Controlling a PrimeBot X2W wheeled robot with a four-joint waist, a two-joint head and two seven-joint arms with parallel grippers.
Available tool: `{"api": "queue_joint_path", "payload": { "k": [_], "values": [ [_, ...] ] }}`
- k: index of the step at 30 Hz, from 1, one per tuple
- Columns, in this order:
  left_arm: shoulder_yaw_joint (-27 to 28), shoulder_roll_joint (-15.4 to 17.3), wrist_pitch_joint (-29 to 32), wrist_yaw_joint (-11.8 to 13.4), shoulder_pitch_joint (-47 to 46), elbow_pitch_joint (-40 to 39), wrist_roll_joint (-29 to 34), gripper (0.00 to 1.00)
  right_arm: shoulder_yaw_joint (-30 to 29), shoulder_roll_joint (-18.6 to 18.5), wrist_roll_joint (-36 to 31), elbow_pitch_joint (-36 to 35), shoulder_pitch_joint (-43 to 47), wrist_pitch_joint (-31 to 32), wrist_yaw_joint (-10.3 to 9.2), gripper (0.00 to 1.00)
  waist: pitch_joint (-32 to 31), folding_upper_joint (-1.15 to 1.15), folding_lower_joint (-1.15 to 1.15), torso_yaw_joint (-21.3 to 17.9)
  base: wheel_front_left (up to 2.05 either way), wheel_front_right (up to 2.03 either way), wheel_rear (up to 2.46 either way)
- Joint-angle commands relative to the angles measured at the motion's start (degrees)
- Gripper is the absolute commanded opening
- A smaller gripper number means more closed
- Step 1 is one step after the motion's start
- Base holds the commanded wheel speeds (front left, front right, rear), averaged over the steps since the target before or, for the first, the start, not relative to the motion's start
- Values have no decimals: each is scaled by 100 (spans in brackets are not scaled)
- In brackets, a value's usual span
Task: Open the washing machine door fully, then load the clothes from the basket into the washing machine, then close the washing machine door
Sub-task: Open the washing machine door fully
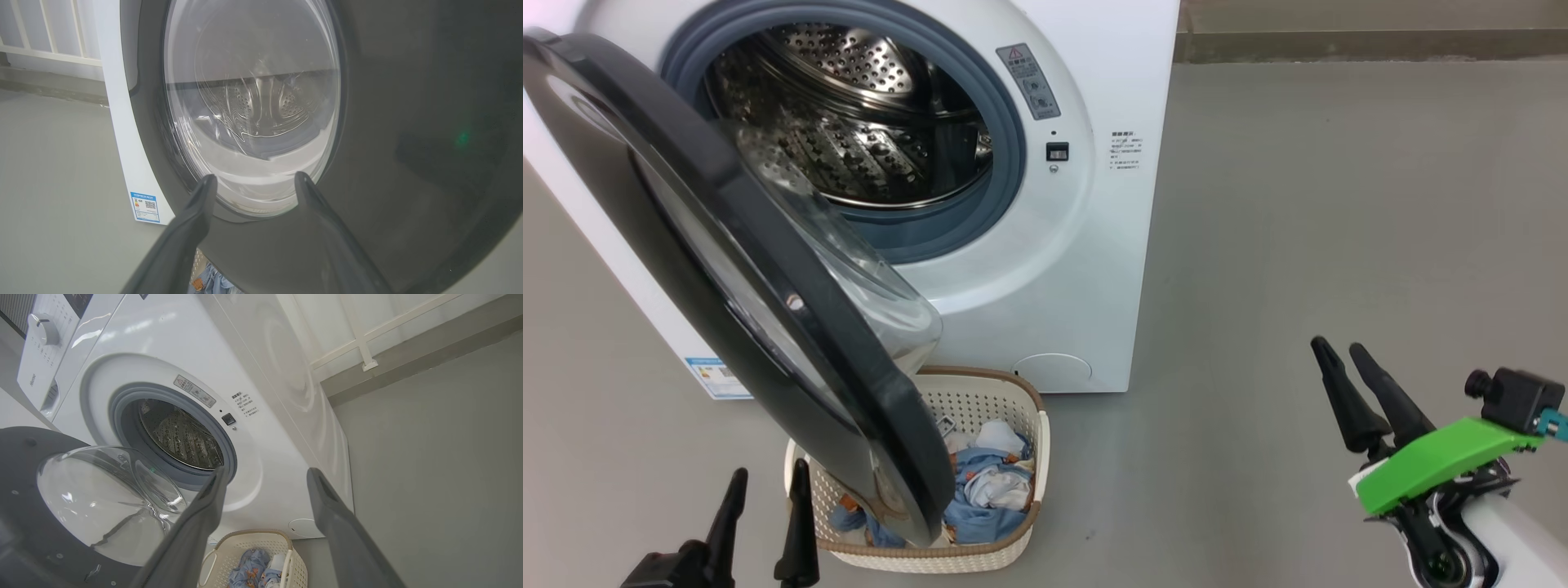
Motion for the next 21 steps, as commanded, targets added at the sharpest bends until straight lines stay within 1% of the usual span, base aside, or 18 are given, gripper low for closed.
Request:
{"api": "queue_joint_path", "payload": {
  "k": [1, 5, 7, 9, 10, 16, 21],
  "values": [
    [211, 62, -37, -28, -56, -182, 40, 100, -100, 31, -395, -45, 150, -68, 26, 100, 0, 0, 0, -18, 0, 0, 0],
    [221, 52, -37, -28, -48, -195, 55, 100, -469, 199, -1149, -9, 393, -69, 26, 100, 10, 0, 0, -34, 0, 0, 0],
    [223, 50, -37, -28, -52, -197, 60, 100, -560, 234, -1631, -16, 496, -70, 26, 100, 18, 0, 0, -34, 0, 0, 0],
    [229, 48, -37, -28, -61, -195, 60, 100, -793, 323, -2024, -64, 601, -70, 26, 100, 29, 0, 0, -31, 0, 0, 0],
    [229, 48, -37, -28, -61, -195, 60, 100, -793, 323, -2024, -64, 601, -70, 26, 100, 29, 0, 0, -31, 0, 0, 0],
    [227, 40, -37, -28, -91, -184, 61, 100, -1556, 674, -3066, -324, 967, -70, 26, 100, 56, 0, 0, -4, 0, 0, 0],
    [222, 34, -37, -28, -99, -182, 77, 100, -1905, 850, -3697, -497, 1227, -71, 26, 100, 72, 0, 0, 26, 0, 0, 0]
  ]
}}
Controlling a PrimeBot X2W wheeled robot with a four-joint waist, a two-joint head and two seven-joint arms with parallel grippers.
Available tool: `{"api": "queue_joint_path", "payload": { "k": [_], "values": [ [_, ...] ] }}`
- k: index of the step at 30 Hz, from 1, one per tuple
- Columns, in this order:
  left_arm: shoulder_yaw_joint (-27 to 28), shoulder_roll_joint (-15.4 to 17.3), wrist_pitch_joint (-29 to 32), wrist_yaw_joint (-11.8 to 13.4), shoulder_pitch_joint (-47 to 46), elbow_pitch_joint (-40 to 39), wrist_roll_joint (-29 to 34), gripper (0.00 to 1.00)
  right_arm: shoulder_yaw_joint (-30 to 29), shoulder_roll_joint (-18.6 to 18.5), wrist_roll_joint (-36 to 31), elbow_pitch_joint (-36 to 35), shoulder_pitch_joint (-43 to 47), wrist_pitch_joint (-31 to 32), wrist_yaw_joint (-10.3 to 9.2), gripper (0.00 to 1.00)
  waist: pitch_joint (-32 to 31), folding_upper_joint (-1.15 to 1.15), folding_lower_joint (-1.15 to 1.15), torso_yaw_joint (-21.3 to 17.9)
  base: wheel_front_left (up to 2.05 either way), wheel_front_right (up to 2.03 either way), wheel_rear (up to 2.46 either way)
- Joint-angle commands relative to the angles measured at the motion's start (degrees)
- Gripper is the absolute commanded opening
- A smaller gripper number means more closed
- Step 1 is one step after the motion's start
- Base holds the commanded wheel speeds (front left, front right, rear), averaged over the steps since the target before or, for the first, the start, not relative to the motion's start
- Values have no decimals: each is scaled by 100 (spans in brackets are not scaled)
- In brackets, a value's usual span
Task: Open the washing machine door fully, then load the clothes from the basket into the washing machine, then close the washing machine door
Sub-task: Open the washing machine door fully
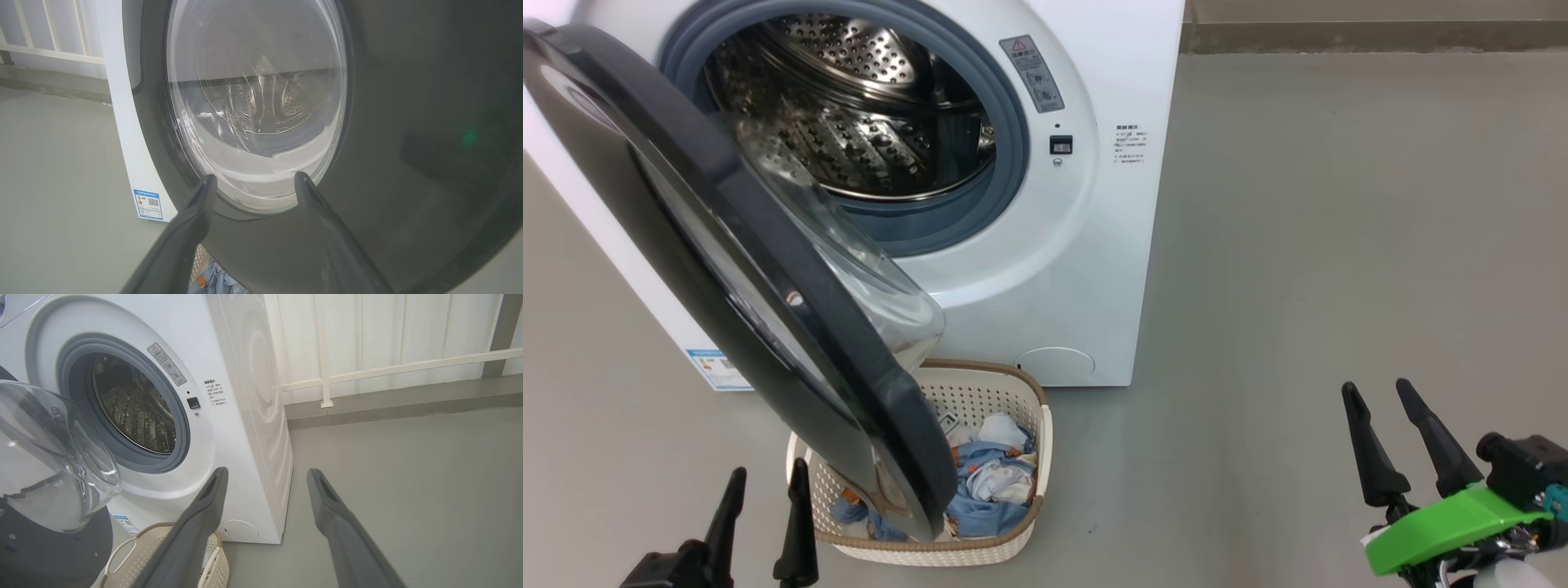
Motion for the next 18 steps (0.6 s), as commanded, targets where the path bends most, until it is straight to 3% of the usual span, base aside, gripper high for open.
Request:
{"api": "queue_joint_path", "payload": {
  "k": [1, 15, 16, 17, 18],
  "values": [
    [186, 47, -37, -28, -101, -162, 28, 100, 24, -50, -88, -169, 21, -69, 26, 100, 4, 0, 0, 10, 0, 0, 0],
    [192, 16, -37, -28, -122, -95, 3, 100, -32, 89, -610, -168, 317, -70, 26, 100, 17, 0, 0, 66, 0, 0, 0],
    [198, 15, -37, -28, -128, -99, 5, 88, -38, 91, -617, -170, 322, -70, 26, 100, 14, 0, 0, 70, 0, 0, 0],
    [213, 10, -37, -28, -138, -119, -14, 48, -45, 92, -623, -173, 330, -70, 26, 100, 9, 0, 0, 75, 0, 0, 0],
    [228, 3, -37, -28, -150, -147, -42, 25, -52, 91, -633, -181, 337, -70, 26, 100, 4, 0, 0, 81, 0, 0, 0]
  ]
}}
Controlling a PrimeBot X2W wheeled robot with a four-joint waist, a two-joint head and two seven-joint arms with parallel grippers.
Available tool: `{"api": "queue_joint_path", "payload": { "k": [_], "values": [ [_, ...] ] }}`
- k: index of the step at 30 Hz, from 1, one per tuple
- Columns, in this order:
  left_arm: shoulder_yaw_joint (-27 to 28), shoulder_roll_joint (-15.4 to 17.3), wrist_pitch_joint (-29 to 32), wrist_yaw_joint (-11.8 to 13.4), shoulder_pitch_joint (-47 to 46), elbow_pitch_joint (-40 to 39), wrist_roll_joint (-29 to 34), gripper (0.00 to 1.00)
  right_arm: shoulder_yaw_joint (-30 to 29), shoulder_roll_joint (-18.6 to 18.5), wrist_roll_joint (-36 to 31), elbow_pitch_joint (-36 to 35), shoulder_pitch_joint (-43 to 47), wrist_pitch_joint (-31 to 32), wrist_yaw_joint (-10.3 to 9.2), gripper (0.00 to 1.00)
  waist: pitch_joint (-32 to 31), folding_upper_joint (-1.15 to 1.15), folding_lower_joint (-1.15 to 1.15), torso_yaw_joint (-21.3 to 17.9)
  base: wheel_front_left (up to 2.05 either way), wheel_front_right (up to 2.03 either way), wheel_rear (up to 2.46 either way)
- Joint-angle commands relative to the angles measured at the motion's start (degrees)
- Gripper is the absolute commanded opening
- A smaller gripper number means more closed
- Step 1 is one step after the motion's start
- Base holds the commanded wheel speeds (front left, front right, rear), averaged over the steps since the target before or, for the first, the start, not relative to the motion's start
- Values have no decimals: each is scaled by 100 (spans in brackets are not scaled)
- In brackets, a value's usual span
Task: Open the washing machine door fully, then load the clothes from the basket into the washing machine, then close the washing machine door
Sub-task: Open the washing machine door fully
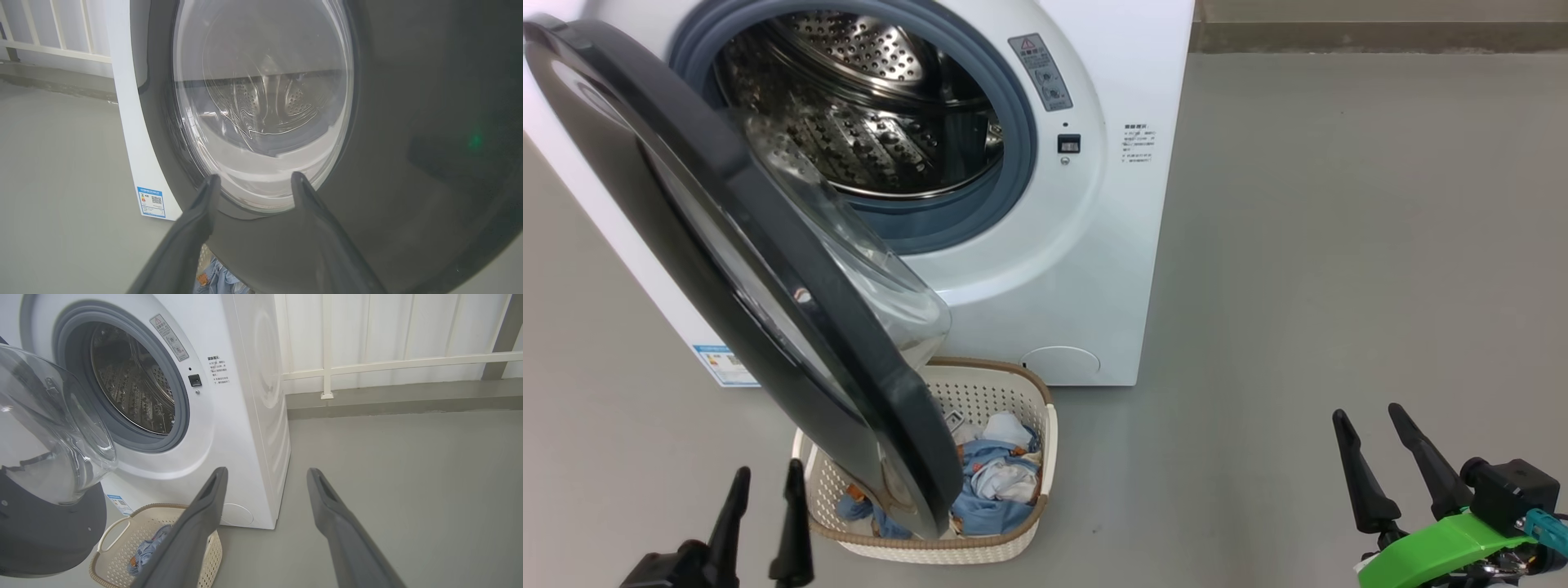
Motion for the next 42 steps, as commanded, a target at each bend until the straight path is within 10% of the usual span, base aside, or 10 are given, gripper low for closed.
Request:
{"api": "queue_joint_path", "payload": {
  "k": [1, 14, 23, 33, 42],
  "values": [
    [211, 41, -37, -28, -157, -194, -45, 0, 84, -85, -37, -144, 30, -70, 26, 100, -10, 0, 0, 10, 0, 0, 0],
    [622, -60, -37, -29, -273, -2037, -56, 0, 40, -42, -120, -231, 100, -70, 26, 100, -89, 0, 0, 74, 0, 0, 0],
    [-622, -84, -37, 59, -281, -3355, -48, 0, 65, -3, -128, -266, 120, -70, 26, 100, -95, 0, 0, 30, 0, 0, 0],
    [-2092, -85, -3, 242, -568, -2316, -570, 0, 39, 23, -148, -295, 114, -70, 26, 100, -27, 0, 0, -148, 0, 0, 0],
    [-2287, -86, -28, 401, -891, -1155, -1137, 0, -14, 36, -159, -301, 91, -70, 26, 100, 73, 0, 0, -184, 0, 0, 0]
  ]
}}
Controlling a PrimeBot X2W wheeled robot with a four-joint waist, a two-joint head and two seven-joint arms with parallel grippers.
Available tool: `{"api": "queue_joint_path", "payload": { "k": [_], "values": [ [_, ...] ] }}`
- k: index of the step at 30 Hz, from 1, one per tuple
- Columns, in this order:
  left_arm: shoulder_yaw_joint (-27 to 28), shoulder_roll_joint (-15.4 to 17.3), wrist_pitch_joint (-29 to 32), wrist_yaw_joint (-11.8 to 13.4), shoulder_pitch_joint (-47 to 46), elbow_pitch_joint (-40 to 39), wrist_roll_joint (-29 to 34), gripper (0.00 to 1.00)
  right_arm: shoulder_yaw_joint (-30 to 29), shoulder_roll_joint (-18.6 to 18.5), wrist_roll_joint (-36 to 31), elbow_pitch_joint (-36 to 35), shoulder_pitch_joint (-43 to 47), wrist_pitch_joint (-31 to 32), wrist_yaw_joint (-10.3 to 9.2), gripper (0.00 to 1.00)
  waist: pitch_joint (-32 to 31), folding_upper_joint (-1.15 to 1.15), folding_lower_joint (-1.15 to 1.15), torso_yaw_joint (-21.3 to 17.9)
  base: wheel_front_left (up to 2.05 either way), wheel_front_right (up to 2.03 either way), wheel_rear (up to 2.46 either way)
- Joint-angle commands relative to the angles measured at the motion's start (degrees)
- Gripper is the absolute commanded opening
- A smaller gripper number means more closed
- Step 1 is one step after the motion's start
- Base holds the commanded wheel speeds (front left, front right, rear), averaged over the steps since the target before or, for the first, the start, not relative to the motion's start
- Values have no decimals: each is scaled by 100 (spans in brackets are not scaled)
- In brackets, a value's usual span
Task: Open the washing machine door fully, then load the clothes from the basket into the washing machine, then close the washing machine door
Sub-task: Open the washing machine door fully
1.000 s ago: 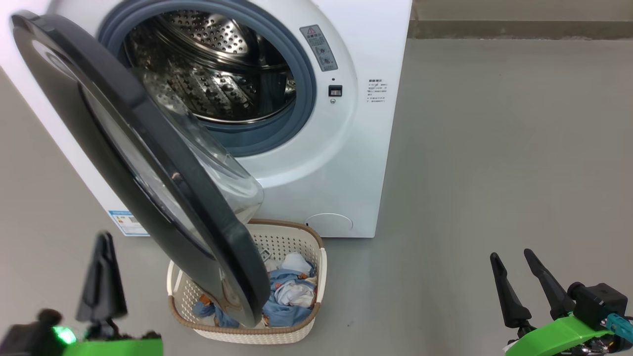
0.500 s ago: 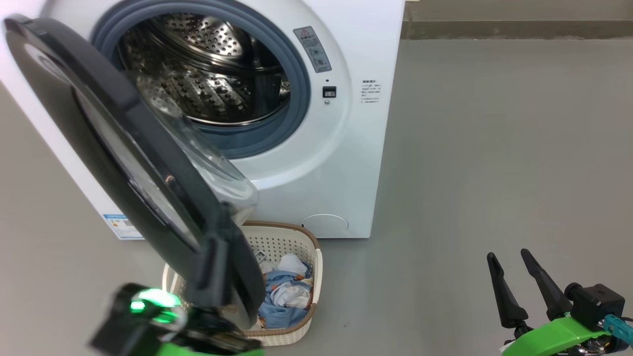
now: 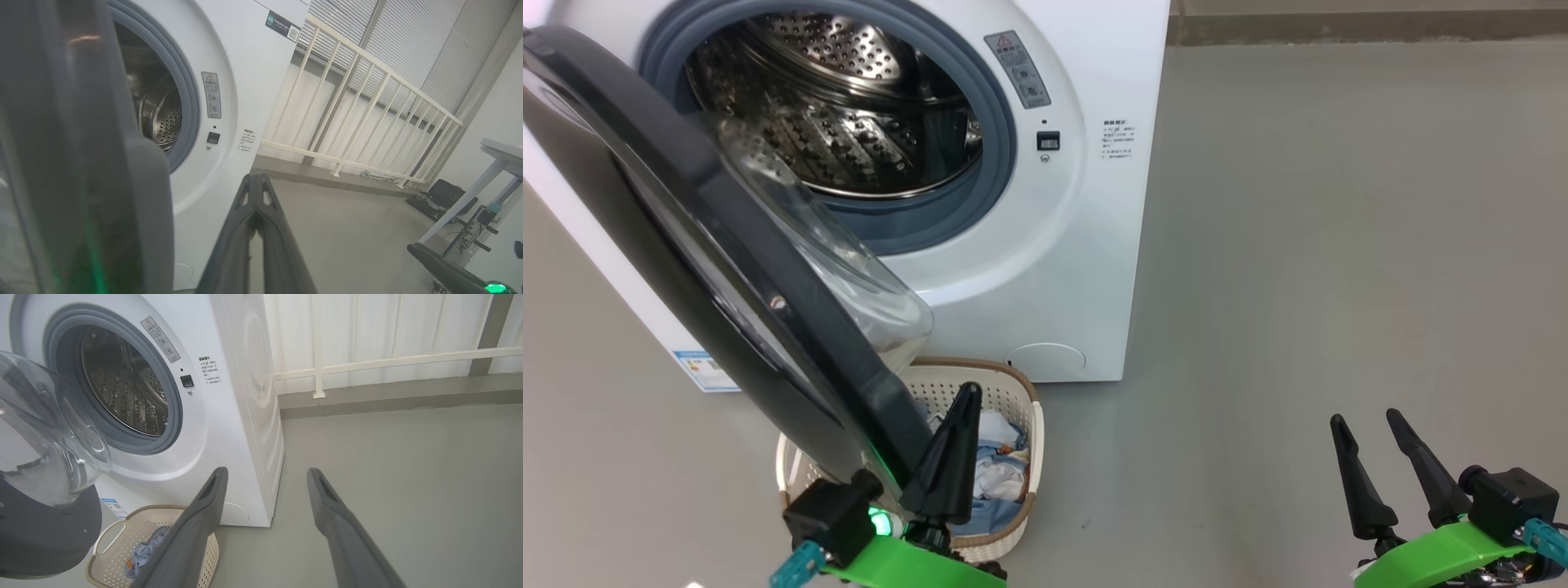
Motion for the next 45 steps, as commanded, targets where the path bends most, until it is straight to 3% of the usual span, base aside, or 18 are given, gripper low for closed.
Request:
{"api": "queue_joint_path", "payload": {
  "k": [1, 21, 45],
  "values": [
    [164, 25, -30, 36, -289, 31, -68, 0, 66, -78, -88, -155, -55, -70, 26, 100, 34, 0, -1, 0, 0, 0, 0],
    [408, 25, -36, 74, -408, 608, -434, 0, -36, -49, -108, -206, -81, -70, 26, 100, 66, 0, -1, 206, 0, 0, 0],
    [702, 25, -37, 89, 46, 438, -271, 0, -107, -127, -119, -292, -66, -70, 26, 100, 64, 0, -1, 1164, 0, 0, 0]
  ]
}}
